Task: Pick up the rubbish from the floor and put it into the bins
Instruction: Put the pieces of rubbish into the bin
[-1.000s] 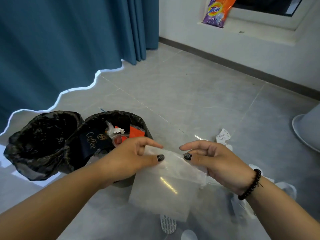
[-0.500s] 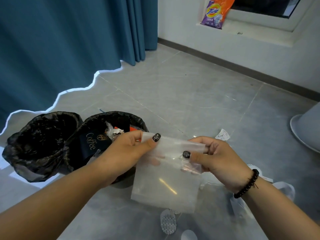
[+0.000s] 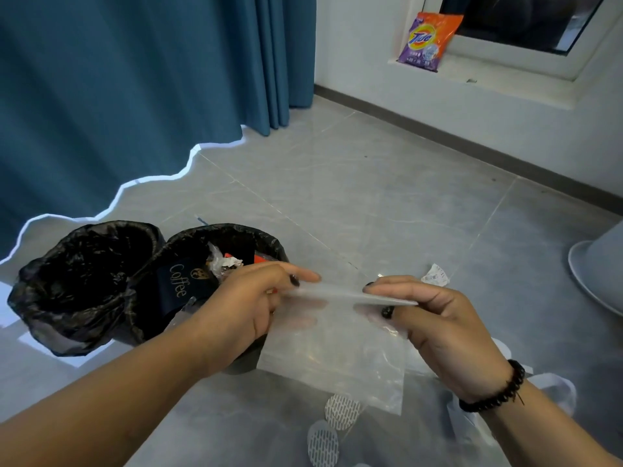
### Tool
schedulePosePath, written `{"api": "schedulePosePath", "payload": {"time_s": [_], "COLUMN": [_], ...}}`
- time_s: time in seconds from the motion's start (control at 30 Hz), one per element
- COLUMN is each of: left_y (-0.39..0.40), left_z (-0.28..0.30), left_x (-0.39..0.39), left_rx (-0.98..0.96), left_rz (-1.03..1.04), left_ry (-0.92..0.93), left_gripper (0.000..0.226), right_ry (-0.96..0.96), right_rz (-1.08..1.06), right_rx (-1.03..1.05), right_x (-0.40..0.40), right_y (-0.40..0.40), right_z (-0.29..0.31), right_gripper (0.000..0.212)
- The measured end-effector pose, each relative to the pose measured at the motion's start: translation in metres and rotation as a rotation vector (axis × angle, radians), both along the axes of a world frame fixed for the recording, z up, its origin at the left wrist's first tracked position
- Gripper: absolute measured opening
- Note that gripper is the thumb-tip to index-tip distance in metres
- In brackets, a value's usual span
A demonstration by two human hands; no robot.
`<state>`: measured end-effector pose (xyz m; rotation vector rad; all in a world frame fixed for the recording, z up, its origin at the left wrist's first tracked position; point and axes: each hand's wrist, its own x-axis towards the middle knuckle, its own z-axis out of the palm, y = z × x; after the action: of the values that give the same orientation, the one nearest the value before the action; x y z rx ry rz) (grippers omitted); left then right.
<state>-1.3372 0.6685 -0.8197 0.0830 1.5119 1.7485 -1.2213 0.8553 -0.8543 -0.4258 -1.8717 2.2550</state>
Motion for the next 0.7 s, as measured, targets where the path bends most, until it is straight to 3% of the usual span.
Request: {"api": "schedulePosePath", "payload": {"time_s": [0.07,0.17,0.23,0.3,0.4,0.5,0.7], "left_y": [0.0,-0.003,-0.004,-0.004,-0.006,-0.01,-0.021], "left_z": [0.001,-0.005,-0.007,-0.006,-0.003,-0.002,0.001], "left_x": [0.004,0.007,0.007,0.007,0.009,0.012,0.005], "left_rx": [0.012,-0.166,-0.201,-0.201,-0.254,-0.292,-0.305], "left_rz": [0.014,0.031,0.054,0.089,0.089,0.036,-0.024], "left_ry": [0.001,0.205,0.266,0.261,0.256,0.187,0.045], "left_gripper": [0.031,0.024,0.036,0.046,0.034,0.02,0.037], "right_ry": [0.013,0.011,0.002,-0.016,-0.051,-0.057,0.034], "right_rz": [0.022,0.022,-0.022,-0.034,-0.001,0.013,-0.015], "right_rx": [0.061,0.138,0.204,0.173,0.043,0.072,0.135], "right_x": [0.001,0.003,0.002,-0.001,-0.004,-0.008,-0.022], "right_y": [-0.001,-0.005,-0.008,-0.01,-0.01,-0.01,-0.013], "right_z": [0.0,0.0,0.001,0.003,0.005,0.003,0.006], "right_gripper": [0.026,0.027,0.029,0.035,0.044,0.034,0.021]}}
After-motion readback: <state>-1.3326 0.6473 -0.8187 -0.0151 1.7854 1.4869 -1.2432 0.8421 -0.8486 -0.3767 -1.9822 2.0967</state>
